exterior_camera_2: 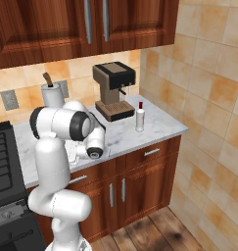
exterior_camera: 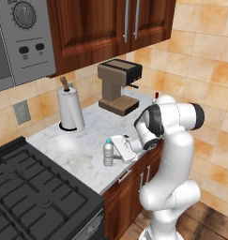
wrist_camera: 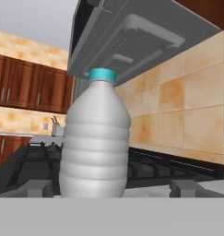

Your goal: Place the drinks on the dining counter in a tight cluster.

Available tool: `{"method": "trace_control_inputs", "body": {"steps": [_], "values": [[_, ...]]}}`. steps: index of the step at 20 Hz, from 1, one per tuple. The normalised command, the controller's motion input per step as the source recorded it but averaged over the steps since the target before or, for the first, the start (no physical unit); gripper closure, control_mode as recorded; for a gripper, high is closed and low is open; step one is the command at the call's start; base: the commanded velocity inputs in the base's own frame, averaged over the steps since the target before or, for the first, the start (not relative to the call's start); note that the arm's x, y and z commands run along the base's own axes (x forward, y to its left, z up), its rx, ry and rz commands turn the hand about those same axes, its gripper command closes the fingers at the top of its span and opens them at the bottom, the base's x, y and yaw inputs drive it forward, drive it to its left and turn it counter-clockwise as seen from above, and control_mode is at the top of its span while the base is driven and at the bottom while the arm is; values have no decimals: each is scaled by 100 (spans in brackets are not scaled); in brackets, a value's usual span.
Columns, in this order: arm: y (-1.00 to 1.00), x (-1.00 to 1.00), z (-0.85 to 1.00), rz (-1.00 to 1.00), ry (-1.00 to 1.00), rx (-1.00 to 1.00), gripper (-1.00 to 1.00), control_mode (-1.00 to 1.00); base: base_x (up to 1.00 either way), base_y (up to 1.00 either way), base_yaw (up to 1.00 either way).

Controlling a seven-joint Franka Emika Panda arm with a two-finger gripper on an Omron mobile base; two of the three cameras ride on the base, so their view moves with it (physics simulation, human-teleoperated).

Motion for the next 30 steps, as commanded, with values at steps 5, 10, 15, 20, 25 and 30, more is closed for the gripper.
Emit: {"method": "trace_control_inputs", "body": {"steps": [5,10,15,20,25,30], "values": [[0,-6,2,0,7,6,-100,-100,0,0,0],[0,0,9,0,8,4,-100,-100,0,0,0],[4,-1,8,0,7,0,-100,-100,0,0,0],[17,0,0,0,4,-4,-100,-100,0,0,0],[11,0,0,0,0,-11,-100,-100,0,0,0],[3,0,0,0,0,-10,-100,-100,0,0,0]]}}
